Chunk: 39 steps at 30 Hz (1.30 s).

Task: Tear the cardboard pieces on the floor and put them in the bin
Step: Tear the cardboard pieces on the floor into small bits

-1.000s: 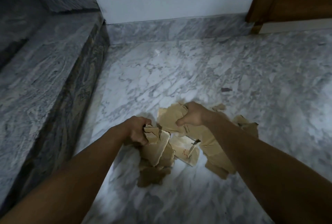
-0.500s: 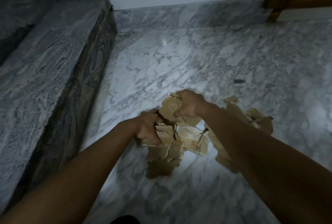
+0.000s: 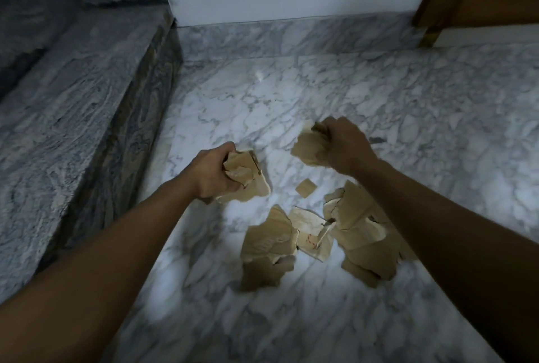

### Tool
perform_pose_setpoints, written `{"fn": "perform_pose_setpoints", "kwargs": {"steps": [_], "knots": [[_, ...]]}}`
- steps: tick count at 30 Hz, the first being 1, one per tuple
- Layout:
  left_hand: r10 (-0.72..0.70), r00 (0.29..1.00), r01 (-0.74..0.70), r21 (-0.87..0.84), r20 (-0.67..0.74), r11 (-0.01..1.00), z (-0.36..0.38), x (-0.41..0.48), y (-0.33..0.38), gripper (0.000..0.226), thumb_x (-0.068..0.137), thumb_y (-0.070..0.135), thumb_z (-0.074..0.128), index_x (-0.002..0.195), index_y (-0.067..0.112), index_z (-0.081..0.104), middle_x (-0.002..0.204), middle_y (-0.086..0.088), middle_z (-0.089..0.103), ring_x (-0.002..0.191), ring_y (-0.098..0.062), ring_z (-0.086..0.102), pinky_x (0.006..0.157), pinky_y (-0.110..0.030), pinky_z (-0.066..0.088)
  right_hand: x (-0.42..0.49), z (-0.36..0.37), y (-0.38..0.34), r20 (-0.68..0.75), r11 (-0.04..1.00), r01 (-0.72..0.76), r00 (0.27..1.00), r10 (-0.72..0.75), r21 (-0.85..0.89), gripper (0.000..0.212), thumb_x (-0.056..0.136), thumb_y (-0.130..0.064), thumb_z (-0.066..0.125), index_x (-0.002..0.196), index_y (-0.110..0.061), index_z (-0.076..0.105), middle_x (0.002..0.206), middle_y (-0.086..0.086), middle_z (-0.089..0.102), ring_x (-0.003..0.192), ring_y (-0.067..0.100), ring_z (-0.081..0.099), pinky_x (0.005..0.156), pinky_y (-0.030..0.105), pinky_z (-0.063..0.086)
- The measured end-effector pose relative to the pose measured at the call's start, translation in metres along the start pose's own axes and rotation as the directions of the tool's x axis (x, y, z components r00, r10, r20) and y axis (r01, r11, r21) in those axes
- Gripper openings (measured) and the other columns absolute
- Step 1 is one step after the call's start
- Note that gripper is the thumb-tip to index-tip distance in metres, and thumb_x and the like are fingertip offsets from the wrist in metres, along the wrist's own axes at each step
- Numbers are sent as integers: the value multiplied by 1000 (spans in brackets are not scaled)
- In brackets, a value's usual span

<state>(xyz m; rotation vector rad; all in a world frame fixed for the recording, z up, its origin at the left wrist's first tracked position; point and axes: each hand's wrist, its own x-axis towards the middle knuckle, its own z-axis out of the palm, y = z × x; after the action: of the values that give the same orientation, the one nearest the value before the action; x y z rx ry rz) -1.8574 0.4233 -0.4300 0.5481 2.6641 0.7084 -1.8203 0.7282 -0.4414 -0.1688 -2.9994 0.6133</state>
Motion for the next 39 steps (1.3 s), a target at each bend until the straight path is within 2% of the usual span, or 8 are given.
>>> {"fn": "perform_pose_setpoints", "kwargs": {"steps": [4,7,11,14,17,33,37,39], "knots": [[2,995,1,36,-99,999,22,-5,5,83,63,29,83,126,36,29,81,0,64,71,-25,62,61,-39,53,-24,23,8,48,968,-97,993,111,-229,54,76,-32,74,120,-14,46,113,10,54,100,34,61,82,41,48],[-44,992,59,123,-120,991,39,-4,-6,68,62,40,81,118,29,45,95,2,67,87,-25,64,74,-36,53,-25,24,10,4,953,-130,991,136,-275,43,77,-35,72,112,-16,55,109,6,58,98,29,64,83,39,45],[-107,990,117,112,-93,987,37,2,-10,57,61,42,82,109,29,54,99,3,68,90,-23,63,74,-31,50,-13,0,10,10,910,-364,929,370,197,34,71,-29,78,97,-8,70,90,7,71,84,25,70,64,28,53],[-90,993,100,134,-83,986,35,2,-7,53,62,40,81,104,29,51,96,3,66,86,-24,62,73,-34,52,-5,-16,4,307,711,-480,877,370,514,56,65,-28,91,109,-4,68,99,11,70,88,26,69,66,32,57],[-102,991,112,137,-82,984,35,1,-8,52,61,41,79,103,28,51,95,2,67,85,-25,62,74,-38,53,-12,0,-15,526,846,-477,795,301,237,92,57,-37,94,131,-1,55,126,14,61,108,31,63,82,38,57],[-127,991,130,155,-31,979,30,3,3,52,62,45,78,104,28,54,96,1,67,86,-23,62,72,-32,51,-33,38,-30,450,899,-406,842,299,163,94,72,-39,86,146,-8,37,138,12,54,123,30,55,90,33,48],[-152,979,162,69,-133,984,12,10,10,53,49,58,81,91,31,63,86,7,70,83,-16,64,70,-23,44,-19,11,-16,297,884,-371,911,286,284,97,69,-43,87,148,-11,40,143,11,53,129,29,52,101,36,47],[-140,981,142,6,-133,990,3,14,23,43,55,51,88,86,31,65,80,10,67,80,-11,62,71,-18,42,-14,-17,4,166,888,-355,933,319,293,79,64,-43,87,131,-13,58,120,7,65,112,24,62,87,35,52]]}}
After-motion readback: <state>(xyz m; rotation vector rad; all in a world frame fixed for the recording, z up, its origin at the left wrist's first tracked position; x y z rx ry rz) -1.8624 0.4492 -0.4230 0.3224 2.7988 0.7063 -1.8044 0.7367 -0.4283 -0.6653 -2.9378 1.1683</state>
